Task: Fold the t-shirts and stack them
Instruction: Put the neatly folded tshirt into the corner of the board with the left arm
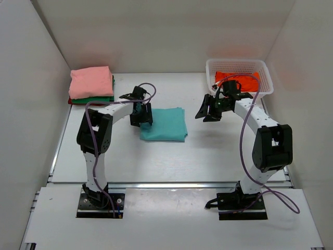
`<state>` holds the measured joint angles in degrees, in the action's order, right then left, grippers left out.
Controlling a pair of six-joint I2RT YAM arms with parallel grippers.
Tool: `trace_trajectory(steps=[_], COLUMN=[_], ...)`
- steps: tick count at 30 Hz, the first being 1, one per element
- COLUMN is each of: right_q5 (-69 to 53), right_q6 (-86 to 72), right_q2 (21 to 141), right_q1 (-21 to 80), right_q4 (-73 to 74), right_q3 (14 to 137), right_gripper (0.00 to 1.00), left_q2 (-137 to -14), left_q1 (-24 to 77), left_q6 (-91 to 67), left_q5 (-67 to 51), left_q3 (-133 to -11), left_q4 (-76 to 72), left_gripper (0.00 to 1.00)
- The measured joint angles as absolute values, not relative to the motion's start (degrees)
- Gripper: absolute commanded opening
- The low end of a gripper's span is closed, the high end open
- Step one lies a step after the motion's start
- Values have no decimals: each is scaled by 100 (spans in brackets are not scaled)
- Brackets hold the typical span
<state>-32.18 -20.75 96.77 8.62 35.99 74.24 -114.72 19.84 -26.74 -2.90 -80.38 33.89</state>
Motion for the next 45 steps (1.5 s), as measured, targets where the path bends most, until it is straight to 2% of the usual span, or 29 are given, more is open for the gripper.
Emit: trace_trajectory(steps=[3,5,8,9,10,11,19,22,31,38,45], right_q5=[-3218,-3223,-3225,-3225,-3227,-3232,-3350,-3343,-3280,-3186,-3140], right_q6=[-2080,-2078,-2078,-2078,-2080,-2080,-2093,-2093,-2119,-2128,-2274], right_q2=[9651,9627,9609,9609,9609,9609,9511,9312,8488,8401,8401], right_q1=[801,773,768,768,768,768,615,462,250,268,497], right_q4=[3599,3597,3594,3597,3597,3594,3579,3607,3955,4185,4340], right_q3=[7424,7424,7424,7424,7424,7424,7349,7188,6595,6458,6337], right_gripper=[50,51,50,50,50,50,50,49,49,48,47], left_q2=[-11601,-11609,-11611,-11618,-11622,-11627,-11725,-11858,-12696,-13249,-13297], left_q1=[2235,2276,2217,2189,2169,2154,1863,1743,1313,725,108], left_q6=[-2484,-2434,-2388,-2381,-2392,-2386,-2191,-1883,-753,-355,-152], left_q5=[174,307,362,336,285,255,62,464,1651,1754,1708], left_q3=[-8215,-8224,-8211,-8213,-8217,-8237,-8560,-9231,-12376,-13480,-13858], left_q4=[3677,3767,3859,3876,3883,3900,4206,4510,4517,4421,4206], left_gripper=[72,59,36,17,4,1,0,0,0,0,0])
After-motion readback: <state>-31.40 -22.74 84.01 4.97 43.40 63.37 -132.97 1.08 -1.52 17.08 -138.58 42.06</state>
